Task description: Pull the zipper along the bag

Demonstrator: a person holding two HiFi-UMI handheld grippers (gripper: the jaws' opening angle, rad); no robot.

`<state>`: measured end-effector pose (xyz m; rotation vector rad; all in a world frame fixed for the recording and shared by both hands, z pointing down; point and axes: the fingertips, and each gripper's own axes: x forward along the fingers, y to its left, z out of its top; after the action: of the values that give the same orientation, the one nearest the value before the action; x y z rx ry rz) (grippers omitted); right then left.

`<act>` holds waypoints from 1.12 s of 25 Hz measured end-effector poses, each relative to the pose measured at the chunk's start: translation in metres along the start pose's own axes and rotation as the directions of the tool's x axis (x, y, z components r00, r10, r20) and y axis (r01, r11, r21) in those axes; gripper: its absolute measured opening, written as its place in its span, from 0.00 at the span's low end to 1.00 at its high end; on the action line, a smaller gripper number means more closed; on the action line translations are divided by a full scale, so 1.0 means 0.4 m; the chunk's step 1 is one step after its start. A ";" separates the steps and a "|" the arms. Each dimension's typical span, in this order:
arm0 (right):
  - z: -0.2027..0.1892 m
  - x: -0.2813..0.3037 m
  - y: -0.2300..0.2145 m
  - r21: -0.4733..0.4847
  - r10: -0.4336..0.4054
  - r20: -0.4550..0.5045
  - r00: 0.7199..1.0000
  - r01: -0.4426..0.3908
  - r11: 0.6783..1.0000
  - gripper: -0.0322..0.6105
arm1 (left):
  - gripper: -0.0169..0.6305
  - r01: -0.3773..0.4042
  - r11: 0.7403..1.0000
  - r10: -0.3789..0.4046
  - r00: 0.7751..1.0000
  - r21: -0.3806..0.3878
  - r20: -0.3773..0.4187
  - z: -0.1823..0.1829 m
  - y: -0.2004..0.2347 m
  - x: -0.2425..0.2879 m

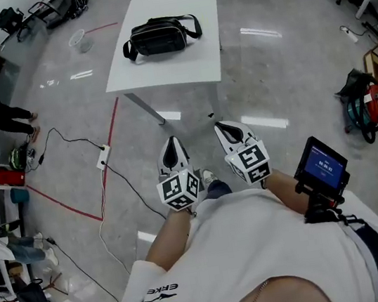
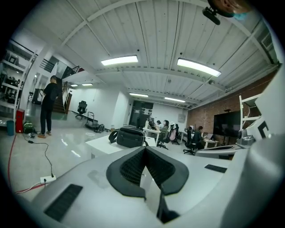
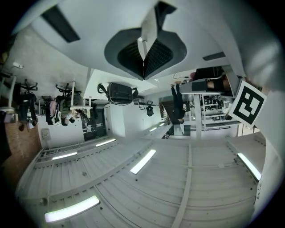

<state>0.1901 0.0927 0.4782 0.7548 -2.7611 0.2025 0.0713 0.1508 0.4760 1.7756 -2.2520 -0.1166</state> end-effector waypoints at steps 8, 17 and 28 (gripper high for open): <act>0.077 0.204 -0.031 -0.010 -0.092 0.005 0.996 0.092 0.996 0.06 | 0.03 0.089 0.996 -0.089 0.996 0.013 0.001 0.068 0.136 0.192; 0.104 0.266 -0.073 0.002 -0.180 -0.010 0.984 0.180 0.984 0.06 | 0.03 0.141 0.990 -0.141 0.990 0.015 -0.025 0.089 0.172 0.288; 0.131 0.423 -0.217 0.036 -0.220 -0.009 0.975 0.220 0.975 0.06 | 0.03 0.158 0.986 -0.156 0.987 0.048 -0.047 0.104 0.198 0.506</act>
<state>0.0833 -0.0729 0.4835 1.0594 -2.6482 0.2095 -0.0569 -0.0294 0.4866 1.9619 -2.1018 -0.0516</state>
